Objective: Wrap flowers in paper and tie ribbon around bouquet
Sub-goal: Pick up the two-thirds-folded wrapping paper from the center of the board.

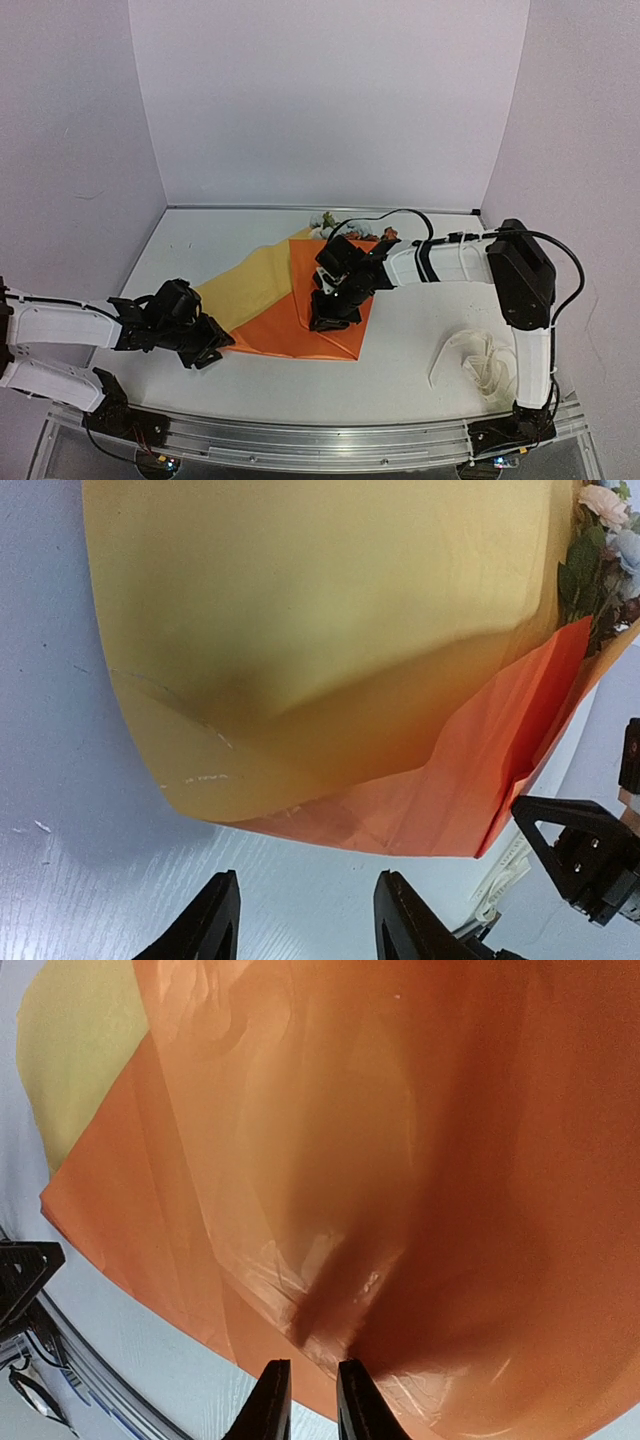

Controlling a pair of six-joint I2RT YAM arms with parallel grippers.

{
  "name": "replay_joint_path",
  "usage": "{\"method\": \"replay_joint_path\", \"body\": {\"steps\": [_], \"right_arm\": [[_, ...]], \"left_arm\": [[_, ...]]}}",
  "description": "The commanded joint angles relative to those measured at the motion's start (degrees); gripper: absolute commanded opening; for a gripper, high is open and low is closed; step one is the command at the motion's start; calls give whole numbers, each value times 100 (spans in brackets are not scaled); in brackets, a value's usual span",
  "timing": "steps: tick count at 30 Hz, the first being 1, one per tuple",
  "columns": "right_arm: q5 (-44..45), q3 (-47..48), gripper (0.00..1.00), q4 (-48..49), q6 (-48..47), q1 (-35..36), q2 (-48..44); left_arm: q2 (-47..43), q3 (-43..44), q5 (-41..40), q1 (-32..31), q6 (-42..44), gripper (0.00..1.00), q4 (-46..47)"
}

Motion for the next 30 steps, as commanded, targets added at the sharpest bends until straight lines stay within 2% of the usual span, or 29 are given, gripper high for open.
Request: {"method": "replay_joint_path", "body": {"steps": [1,5,10,16,22,30], "right_arm": [[-27,286,19,94,138,51,126],[-64,363,19,124,202,63,218],[-94,493,19,125,238,72,382],[-160,609,19,125,295,79,576],[-177,714,19,125,347,88,756],[-67,851,20,-28,379,129,950]], "left_arm": [[158,99,-420,-32,-255,49,344],[349,124,-578,-33,-304,48,406],[730,209,-762,-48,-219,41,506],[767,155,-954,-66,-143,25,517],[842,330,-1125,-105,292,2,486],[397,573,-1404,-354,1075,0,575]]}}
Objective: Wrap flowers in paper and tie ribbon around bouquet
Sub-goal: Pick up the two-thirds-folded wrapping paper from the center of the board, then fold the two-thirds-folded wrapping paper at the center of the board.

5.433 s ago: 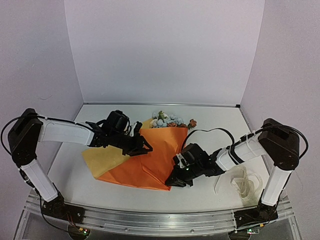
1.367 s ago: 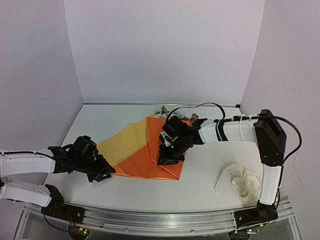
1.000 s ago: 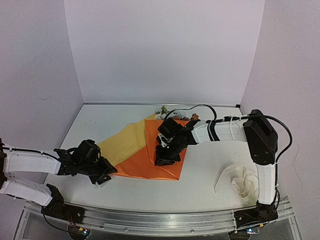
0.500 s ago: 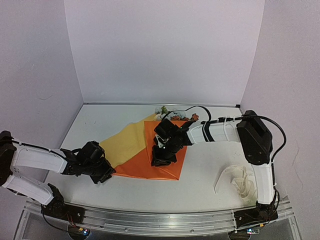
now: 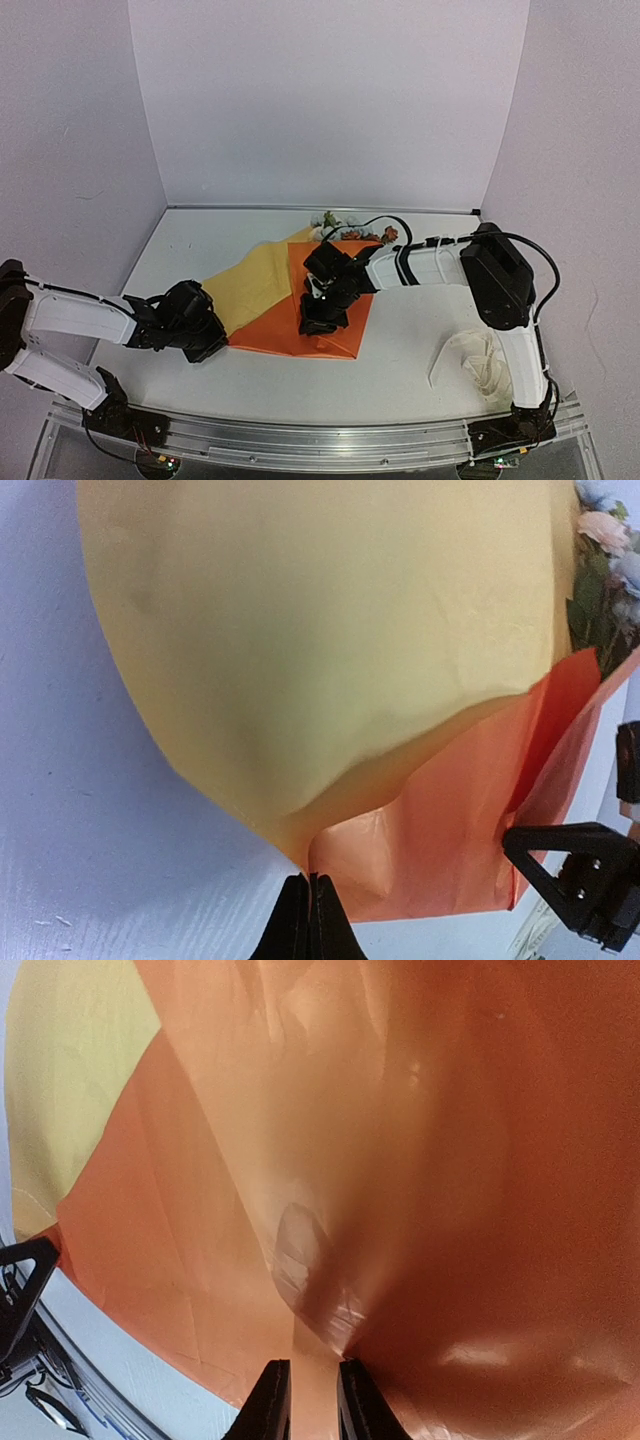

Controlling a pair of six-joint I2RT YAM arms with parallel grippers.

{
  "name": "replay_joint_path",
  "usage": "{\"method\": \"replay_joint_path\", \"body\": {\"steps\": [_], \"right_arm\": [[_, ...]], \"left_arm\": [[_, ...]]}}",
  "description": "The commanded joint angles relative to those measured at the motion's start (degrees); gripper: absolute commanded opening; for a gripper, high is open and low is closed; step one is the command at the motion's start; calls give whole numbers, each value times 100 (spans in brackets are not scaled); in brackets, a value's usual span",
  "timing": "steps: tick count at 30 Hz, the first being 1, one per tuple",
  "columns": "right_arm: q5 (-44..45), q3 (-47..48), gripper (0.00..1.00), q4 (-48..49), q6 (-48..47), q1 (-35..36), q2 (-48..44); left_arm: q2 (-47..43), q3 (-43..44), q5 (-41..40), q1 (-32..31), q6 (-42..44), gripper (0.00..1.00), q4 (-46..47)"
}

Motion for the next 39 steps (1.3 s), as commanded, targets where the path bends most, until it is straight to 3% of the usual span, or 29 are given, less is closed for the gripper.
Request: {"method": "replay_joint_path", "body": {"steps": [1,9,19,26,39], "right_arm": [[125,243,20,-127,40,81,173],[197,334,20,-212,85,107,340],[-134,494,22,-207,-92,92,408],[-690,415,23,-21,-65,-35,69],[-1788,-305,27,644,-551,-245,-938]], "left_arm": [[-428,369,-290,-156,710,0,220],[-668,715,52,-360,1776,0,762],[-60,1284,1568,-565,3078,0,1502],[535,1643,1698,-585,3346,0,1130],[706,1760,1675,-585,3506,0,1074]]}}
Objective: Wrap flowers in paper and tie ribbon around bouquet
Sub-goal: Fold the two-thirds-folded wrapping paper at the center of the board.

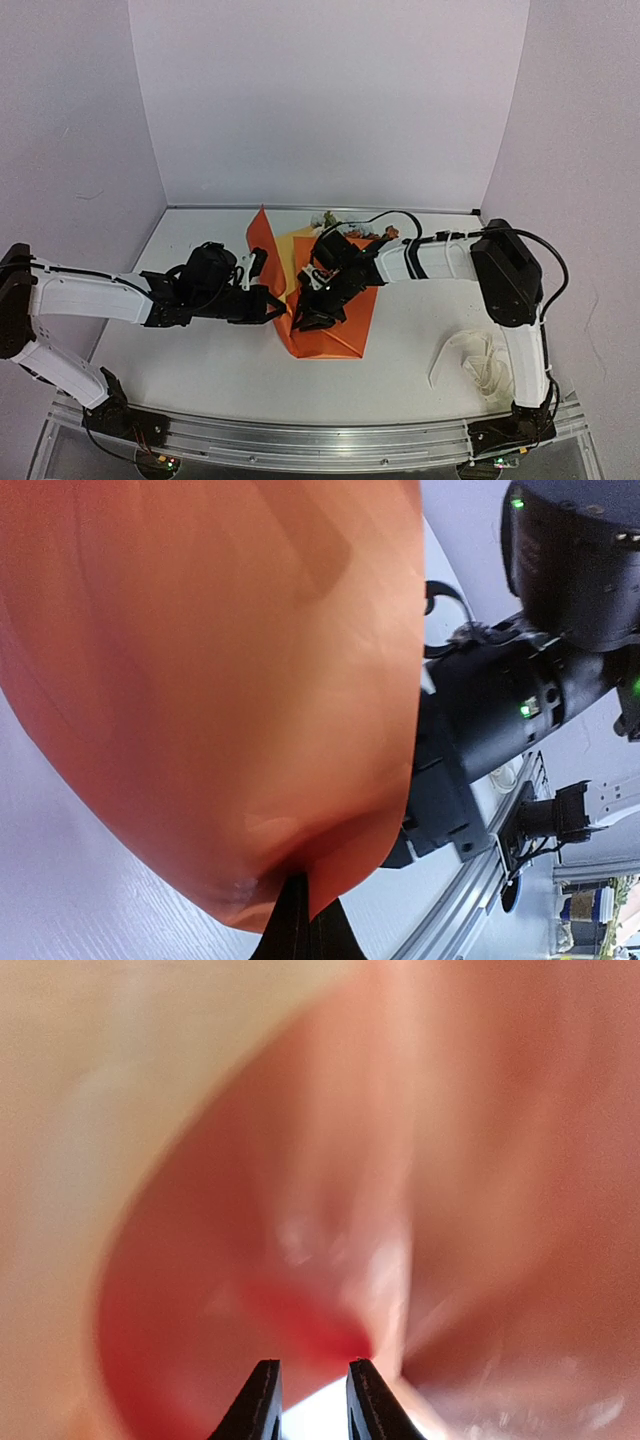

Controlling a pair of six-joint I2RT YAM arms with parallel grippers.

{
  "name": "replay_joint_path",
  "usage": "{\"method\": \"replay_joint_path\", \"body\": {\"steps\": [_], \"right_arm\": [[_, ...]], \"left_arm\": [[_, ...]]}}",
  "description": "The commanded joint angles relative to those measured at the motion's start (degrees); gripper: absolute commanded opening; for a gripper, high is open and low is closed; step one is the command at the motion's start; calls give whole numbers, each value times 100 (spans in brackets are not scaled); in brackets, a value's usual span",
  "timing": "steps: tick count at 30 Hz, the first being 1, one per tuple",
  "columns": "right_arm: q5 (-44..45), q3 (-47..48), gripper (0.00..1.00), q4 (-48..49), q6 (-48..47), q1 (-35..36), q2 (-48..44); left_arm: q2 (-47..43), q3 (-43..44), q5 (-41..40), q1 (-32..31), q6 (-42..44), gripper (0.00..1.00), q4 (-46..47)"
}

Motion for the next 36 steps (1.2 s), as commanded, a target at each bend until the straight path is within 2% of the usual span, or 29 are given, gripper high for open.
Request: {"method": "replay_joint_path", "body": {"steps": [1,6,14,27,36], "right_arm": [[-535,-234,28,340,-324,-43,-725],[-318,-682,31,366,-384,-105,-1192],[537,-1820,28,581,-465,-404,-1862],[1115,-1391,18,607,-216,-435,-772],[1349,-1622,18,850,54,-430,-789]], "left_arm": [[92,298,124,-26,187,0,-79],[117,374,149,-26,236,0,-108],[92,459,156,-25,292,0,-188],[516,1300,671,-26,509,0,-381],[1424,1835,1201,-29,441,0,-351]]}}
